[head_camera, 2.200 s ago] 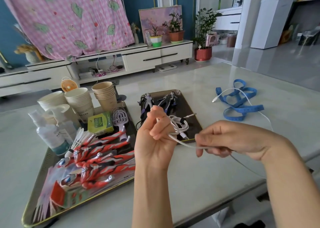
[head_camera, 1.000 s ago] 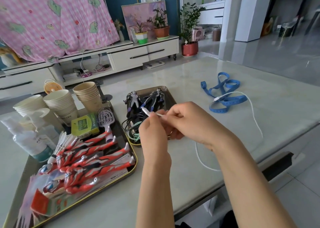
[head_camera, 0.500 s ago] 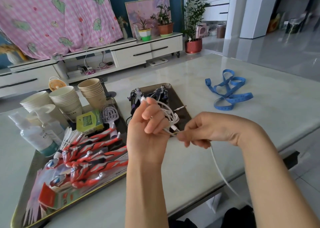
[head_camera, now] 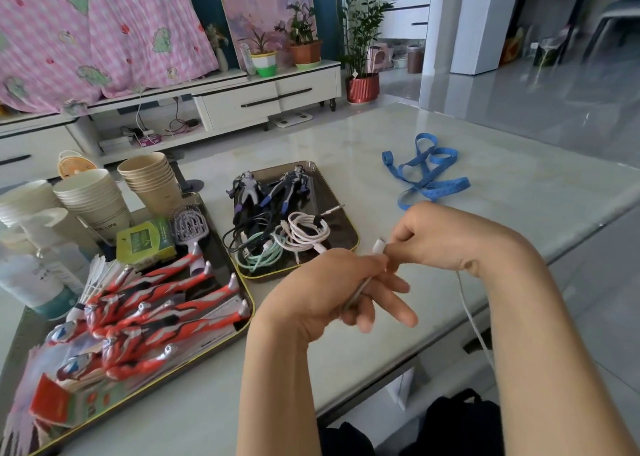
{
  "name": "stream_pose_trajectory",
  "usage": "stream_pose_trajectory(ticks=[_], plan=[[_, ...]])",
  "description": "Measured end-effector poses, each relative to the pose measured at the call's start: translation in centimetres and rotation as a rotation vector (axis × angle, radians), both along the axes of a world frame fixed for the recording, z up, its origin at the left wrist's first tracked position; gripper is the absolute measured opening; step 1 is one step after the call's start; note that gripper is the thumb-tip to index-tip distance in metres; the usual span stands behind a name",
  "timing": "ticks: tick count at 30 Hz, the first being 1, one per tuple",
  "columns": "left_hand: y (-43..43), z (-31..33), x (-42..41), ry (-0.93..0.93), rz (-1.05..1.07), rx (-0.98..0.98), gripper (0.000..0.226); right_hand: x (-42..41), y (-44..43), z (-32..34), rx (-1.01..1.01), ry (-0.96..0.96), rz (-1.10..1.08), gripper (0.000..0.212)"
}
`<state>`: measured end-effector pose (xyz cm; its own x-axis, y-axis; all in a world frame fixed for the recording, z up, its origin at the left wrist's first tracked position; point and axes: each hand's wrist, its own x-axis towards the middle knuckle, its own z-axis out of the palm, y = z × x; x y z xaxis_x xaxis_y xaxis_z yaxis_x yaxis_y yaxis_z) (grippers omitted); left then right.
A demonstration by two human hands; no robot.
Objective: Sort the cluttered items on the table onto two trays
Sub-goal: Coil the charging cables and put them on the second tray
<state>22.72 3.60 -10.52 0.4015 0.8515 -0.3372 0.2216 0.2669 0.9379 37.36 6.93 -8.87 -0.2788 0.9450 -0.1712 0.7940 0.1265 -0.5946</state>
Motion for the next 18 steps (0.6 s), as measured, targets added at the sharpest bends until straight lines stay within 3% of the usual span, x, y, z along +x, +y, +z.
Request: stream_pose_trajectory(ticks=[4,8,11,14,16,18], plan=[[0.2,-0.3,0.2,0.039,0.148,0.026,0.039,-1.3,0.0,0.1,-0.009,0.120,-0.022,0.049],[1.0,-0.8,0.5,-0.108,0.469,0.115,0.039,-3.2,0.1,0.3,0.073,0.237,-0.022,0.024],[0.9,-0.4,0.9,-0.173,0.702,0.242,0.045,-5.0,-0.1,0.2,0.227,0.286,-0.010,0.020],[1.0,-0.1,0.0,-0.485,0.873,0.185,0.038,-6.2,-0.7,0.3,0.192,0.414,0.072,0.025],[1.0,0.1,-1.0,-0.743,0.836,0.075,0.041,-6.2,-0.8,0.5,0.062,0.466,0.162,0.028],[0.9,0.2,-1.8,-0.868,0.852,0.072,0.040,-5.5,-0.8,0.4,-0.065,0.467,0.253,0.026]])
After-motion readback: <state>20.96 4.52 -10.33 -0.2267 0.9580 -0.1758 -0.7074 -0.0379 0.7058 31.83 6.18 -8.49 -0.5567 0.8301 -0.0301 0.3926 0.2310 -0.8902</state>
